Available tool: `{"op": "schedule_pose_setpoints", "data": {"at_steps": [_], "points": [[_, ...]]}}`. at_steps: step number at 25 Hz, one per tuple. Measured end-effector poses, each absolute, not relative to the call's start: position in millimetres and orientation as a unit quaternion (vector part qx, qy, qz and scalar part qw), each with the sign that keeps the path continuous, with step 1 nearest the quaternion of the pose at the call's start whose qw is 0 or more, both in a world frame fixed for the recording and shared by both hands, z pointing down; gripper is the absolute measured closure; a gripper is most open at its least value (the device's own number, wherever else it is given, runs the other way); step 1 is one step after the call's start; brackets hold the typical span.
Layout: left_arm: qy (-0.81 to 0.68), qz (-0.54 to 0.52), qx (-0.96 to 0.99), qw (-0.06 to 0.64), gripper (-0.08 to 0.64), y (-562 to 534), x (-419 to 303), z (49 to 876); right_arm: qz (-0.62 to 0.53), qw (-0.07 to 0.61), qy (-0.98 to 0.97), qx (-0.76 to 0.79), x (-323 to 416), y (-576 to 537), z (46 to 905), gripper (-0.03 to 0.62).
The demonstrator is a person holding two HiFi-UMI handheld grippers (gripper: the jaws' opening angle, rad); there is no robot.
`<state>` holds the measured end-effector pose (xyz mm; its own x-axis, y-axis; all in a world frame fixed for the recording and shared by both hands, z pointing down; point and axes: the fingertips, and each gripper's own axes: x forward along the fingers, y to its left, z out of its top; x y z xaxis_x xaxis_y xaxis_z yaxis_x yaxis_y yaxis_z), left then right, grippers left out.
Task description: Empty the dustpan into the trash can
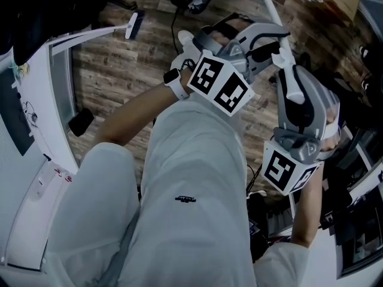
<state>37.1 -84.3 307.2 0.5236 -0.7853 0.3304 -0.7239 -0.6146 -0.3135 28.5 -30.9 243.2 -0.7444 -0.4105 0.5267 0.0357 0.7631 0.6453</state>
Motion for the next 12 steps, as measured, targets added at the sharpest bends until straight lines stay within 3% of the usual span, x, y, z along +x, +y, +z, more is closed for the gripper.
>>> {"op": "schedule_pose_setpoints", "data": {"at_steps": [12], "points": [[0.374, -0.230, -0.898, 0.037, 0.445, -80, 80, 351, -0.263, 0.389, -0.871, 0.147, 63, -34, 284, 0.469]]}}
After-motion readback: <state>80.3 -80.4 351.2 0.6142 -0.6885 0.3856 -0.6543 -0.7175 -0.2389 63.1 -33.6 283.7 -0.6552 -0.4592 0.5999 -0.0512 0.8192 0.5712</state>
